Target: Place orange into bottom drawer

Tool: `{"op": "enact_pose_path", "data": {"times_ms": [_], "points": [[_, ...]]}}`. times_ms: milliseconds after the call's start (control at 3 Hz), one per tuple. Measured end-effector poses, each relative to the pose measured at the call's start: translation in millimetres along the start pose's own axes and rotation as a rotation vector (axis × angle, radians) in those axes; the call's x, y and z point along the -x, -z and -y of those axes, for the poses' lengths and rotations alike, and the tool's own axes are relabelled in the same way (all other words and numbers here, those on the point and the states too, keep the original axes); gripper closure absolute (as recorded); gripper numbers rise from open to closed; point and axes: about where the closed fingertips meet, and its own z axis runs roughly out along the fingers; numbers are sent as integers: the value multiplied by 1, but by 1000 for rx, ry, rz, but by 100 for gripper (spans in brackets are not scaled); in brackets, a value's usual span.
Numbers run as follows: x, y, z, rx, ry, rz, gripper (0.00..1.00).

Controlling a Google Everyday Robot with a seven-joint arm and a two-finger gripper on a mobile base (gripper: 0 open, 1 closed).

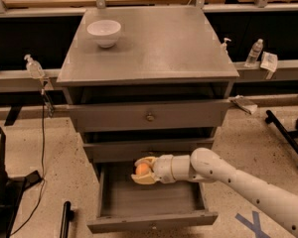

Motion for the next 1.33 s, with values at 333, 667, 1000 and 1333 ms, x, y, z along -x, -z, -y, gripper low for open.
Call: {"op": "enact_pose_path", "data": {"times_ms": [333, 667, 1000, 1333], "points": [[-48, 9, 31, -54, 23, -83, 100], [-115, 7, 63, -118, 59, -211, 100], [-156, -5, 77, -146, 42, -353, 100], [-170, -4, 79, -149, 13, -386, 100]]}}
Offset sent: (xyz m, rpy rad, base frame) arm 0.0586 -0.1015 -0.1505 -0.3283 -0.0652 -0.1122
